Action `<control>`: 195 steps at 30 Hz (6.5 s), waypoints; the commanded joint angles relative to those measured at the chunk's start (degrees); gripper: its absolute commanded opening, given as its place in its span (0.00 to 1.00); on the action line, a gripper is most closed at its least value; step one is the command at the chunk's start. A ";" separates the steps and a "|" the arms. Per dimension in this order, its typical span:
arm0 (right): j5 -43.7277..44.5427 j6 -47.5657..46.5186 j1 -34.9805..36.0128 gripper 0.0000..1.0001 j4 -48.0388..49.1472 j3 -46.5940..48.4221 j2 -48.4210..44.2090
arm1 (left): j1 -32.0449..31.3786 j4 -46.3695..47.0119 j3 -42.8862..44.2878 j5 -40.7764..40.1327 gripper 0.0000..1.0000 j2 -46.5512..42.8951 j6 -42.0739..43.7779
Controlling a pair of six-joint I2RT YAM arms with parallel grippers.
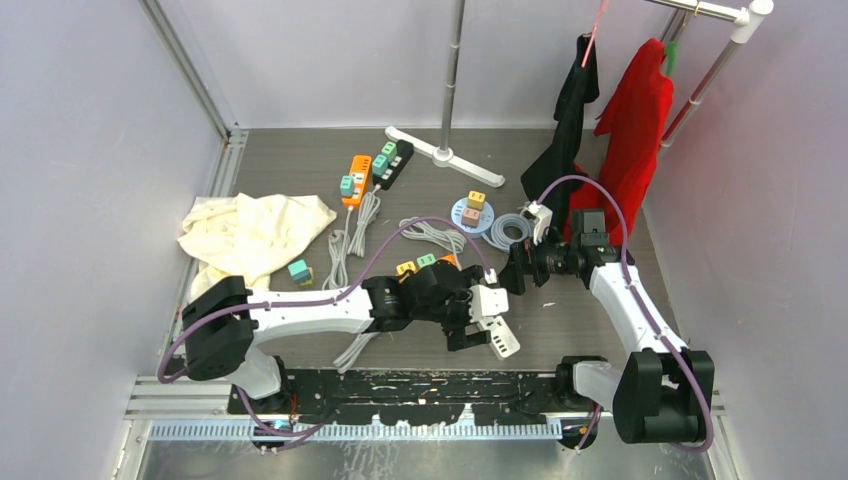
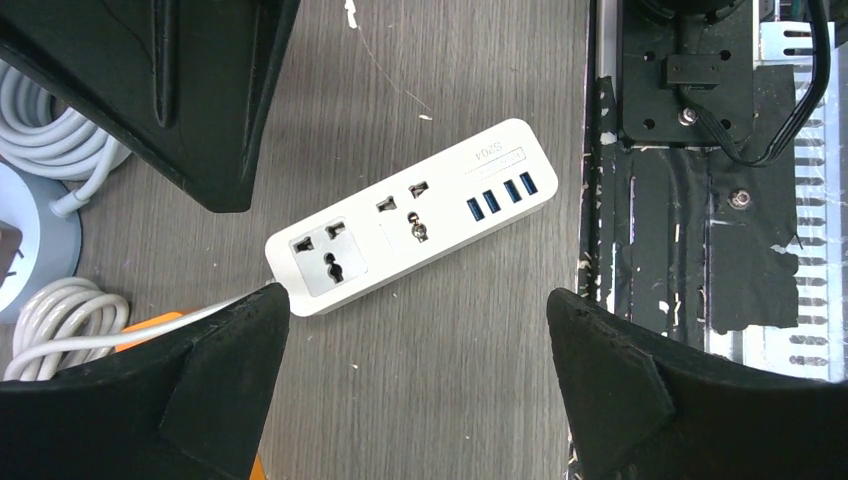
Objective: Pull the plug off the socket
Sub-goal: Pick up the socket from the center of the board, then place the socket at the center of the board.
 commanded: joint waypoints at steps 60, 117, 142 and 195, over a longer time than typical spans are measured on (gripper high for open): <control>9.73 3.68 -5.27 1.00 3.51 -0.68 -3.55 | 8.69 -16.70 21.13 19.13 0.98 19.37 31.18; -2.31 -2.77 -6.96 0.86 -10.55 17.90 15.95 | 18.79 -3.73 18.78 -8.57 0.00 -1.45 -2.04; -4.06 -2.96 -6.47 0.85 -10.87 18.30 15.70 | 34.03 -18.15 25.09 -10.52 0.00 -11.39 -9.00; -3.67 -4.44 -5.39 0.85 -11.68 17.98 15.78 | 55.40 -23.31 5.96 -6.08 0.00 -8.99 -25.87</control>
